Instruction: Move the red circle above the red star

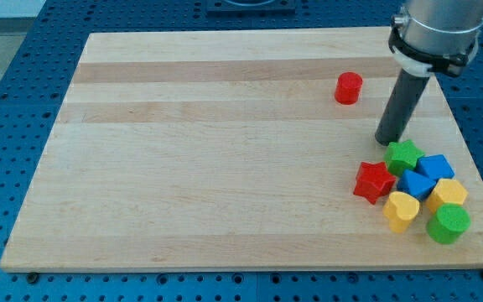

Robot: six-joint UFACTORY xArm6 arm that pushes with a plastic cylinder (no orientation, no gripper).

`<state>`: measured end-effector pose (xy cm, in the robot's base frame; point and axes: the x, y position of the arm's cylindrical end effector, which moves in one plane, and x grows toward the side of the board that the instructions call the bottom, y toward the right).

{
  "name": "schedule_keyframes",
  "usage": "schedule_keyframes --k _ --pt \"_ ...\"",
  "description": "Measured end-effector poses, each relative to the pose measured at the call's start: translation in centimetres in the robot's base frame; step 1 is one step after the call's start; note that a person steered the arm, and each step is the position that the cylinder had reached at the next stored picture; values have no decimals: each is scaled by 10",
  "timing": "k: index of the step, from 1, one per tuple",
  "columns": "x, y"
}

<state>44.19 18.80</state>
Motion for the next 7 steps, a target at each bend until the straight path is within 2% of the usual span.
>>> schedule_keyframes --k 3,4,6,7 --pt "-98 1" --pt "-116 -19" --pt "-119 -95" --pt "-117 -111"
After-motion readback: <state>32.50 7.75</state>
